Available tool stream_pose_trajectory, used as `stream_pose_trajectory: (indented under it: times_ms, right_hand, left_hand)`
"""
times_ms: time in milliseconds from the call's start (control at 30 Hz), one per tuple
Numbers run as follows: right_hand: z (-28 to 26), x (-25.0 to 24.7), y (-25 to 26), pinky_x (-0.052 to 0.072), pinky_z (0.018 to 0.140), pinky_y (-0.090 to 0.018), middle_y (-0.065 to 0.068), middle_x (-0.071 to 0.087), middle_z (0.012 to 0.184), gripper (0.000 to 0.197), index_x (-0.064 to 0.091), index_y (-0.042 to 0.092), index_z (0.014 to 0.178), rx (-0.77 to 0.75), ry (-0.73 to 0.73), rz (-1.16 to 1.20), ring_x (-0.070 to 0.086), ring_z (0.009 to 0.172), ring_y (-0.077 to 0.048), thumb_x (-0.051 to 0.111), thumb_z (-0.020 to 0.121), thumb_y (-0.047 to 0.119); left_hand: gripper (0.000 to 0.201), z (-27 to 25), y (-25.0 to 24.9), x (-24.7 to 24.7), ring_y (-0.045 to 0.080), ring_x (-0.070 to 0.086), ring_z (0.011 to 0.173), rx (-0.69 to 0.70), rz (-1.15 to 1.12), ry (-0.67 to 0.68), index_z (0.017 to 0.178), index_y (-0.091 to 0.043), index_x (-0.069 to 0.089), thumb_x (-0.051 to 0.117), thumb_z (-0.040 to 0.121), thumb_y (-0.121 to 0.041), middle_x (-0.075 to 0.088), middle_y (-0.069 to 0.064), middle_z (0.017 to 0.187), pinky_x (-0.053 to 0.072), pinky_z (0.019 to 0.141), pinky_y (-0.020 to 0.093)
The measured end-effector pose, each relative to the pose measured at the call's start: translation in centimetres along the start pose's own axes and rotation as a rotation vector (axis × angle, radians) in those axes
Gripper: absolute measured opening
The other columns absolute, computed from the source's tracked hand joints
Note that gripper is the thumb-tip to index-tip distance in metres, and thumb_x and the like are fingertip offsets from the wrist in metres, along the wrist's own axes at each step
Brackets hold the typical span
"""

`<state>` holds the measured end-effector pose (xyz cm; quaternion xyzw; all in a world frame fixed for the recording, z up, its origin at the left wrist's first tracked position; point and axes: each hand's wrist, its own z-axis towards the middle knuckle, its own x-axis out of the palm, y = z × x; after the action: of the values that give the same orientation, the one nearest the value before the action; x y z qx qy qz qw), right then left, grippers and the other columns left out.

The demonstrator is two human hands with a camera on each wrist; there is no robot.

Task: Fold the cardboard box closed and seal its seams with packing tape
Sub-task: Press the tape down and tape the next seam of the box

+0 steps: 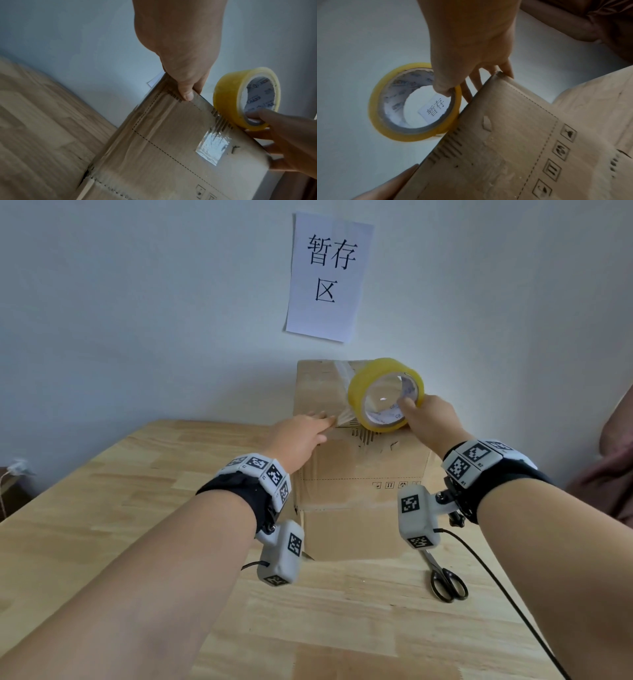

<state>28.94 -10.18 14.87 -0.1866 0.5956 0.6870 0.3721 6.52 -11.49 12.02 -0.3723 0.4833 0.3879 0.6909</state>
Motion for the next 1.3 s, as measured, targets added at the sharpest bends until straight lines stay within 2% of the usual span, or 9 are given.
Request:
stream_pose_trajectory:
  times_ms: [233, 300, 367, 433, 600, 733, 1000, 1200, 1300]
  right_hand:
    - [-2.0, 1.0, 2.4, 0.036, 0.056, -0.027, -0.003, 0.053, 0.069, 0.031, 0.048, 0.014, 0.069, -0.029, -0.079, -0.208, 0.050, 0.063, -0.024, 0.041, 0.089, 0.037]
    - [-2.2, 1.0, 2.5, 0.042, 0.068, -0.034, -0.009, 0.060, 0.091, 0.020, 0.053, 0.015, 0.101, -0.094, -0.122, -0.197, 0.055, 0.081, -0.029, 0.045, 0.089, 0.028]
    - [-2.4, 0.8, 2.6, 0.041, 0.077, -0.036, -0.012, 0.053, 0.121, 0.058, 0.034, 0.018, 0.140, -0.260, -0.175, -0.129, 0.050, 0.104, -0.032, 0.047, 0.085, 0.008]
    - [-2.8, 0.7, 3.4, 0.039, 0.078, -0.033, -0.011, 0.041, 0.137, 0.079, 0.020, 0.025, 0.149, -0.422, -0.191, -0.108, 0.046, 0.112, -0.030, 0.041, 0.080, -0.007]
    - [-2.3, 0.5, 5.2, 0.037, 0.081, -0.030, -0.012, 0.049, 0.123, 0.075, 0.035, 0.027, 0.144, -0.379, -0.097, -0.108, 0.046, 0.111, -0.029, 0.030, 0.080, -0.013]
    - [-1.7, -0.2, 6.5, 0.037, 0.079, -0.030, -0.014, 0.051, 0.118, 0.066, 0.043, 0.022, 0.138, -0.418, -0.161, -0.089, 0.051, 0.102, -0.030, 0.029, 0.082, -0.011]
    - [-2.0, 0.0, 5.1, 0.044, 0.083, -0.039, -0.011, 0.049, 0.118, 0.067, 0.046, 0.022, 0.135, -0.424, -0.215, -0.086, 0.050, 0.098, -0.030, 0.030, 0.080, -0.012]
    - [-1.9, -1.0, 3.1, 0.045, 0.080, -0.039, -0.011, 0.045, 0.121, 0.070, 0.049, 0.023, 0.136, -0.392, -0.235, -0.185, 0.049, 0.103, -0.032, 0.033, 0.079, -0.015]
    - [-2.1, -1.1, 3.5, 0.046, 0.087, -0.042, -0.009, 0.046, 0.124, 0.063, 0.045, 0.025, 0.140, -0.393, -0.179, -0.171, 0.046, 0.111, -0.031, 0.039, 0.084, -0.003]
  left_hand:
    - [0.046, -1.0, 2.8, -1.6, 0.023, 0.038, 0.134, -0.017, 0.029, 0.057, 0.146, -0.024, 0.033, 0.042, 0.100, -0.022, 0.035, -0.002, 0.151, 0.033, 0.105, 0.037]
    - [0.045, -1.2, 2.1, -1.1, 0.026, 0.039, 0.130, -0.019, 0.069, 0.007, 0.144, -0.020, 0.037, 0.042, 0.100, -0.023, 0.037, 0.005, 0.147, 0.033, 0.105, 0.037]
    - [0.045, -1.4, 1.3, -0.6, 0.027, 0.043, 0.124, -0.024, 0.095, -0.067, 0.141, -0.017, 0.043, 0.046, 0.098, -0.028, 0.043, 0.007, 0.139, 0.037, 0.102, 0.036]
    - [0.047, -1.7, 1.0, -0.6, 0.027, 0.051, 0.116, -0.043, 0.076, -0.100, 0.139, -0.016, 0.045, 0.047, 0.096, -0.037, 0.051, 0.008, 0.131, 0.043, 0.092, 0.036]
    - [0.056, -2.4, 0.7, -1.3, 0.026, 0.058, 0.109, -0.068, 0.065, -0.057, 0.142, -0.019, 0.039, 0.049, 0.093, -0.045, 0.060, 0.005, 0.126, 0.046, 0.080, 0.033]
    - [0.058, -2.4, 0.6, -1.8, 0.026, 0.059, 0.104, -0.102, 0.037, -0.053, 0.141, -0.021, 0.040, 0.050, 0.092, -0.049, 0.064, 0.005, 0.116, 0.043, 0.075, 0.031]
    - [0.061, -2.4, 1.0, -1.5, 0.021, 0.036, 0.137, -0.067, 0.010, -0.029, 0.145, -0.018, 0.034, 0.053, 0.093, -0.043, 0.031, 0.002, 0.153, 0.035, 0.106, 0.034]
    - [0.060, -2.0, 0.6, -1.3, 0.022, 0.033, 0.139, -0.081, 0.127, 0.026, 0.146, -0.021, 0.032, 0.049, 0.093, -0.046, 0.026, 0.002, 0.155, 0.037, 0.106, 0.041]
    - [0.062, -1.9, 0.2, -1.3, 0.025, 0.033, 0.139, -0.082, 0.168, 0.060, 0.147, -0.021, 0.030, 0.049, 0.093, -0.046, 0.025, 0.007, 0.155, 0.039, 0.105, 0.045]
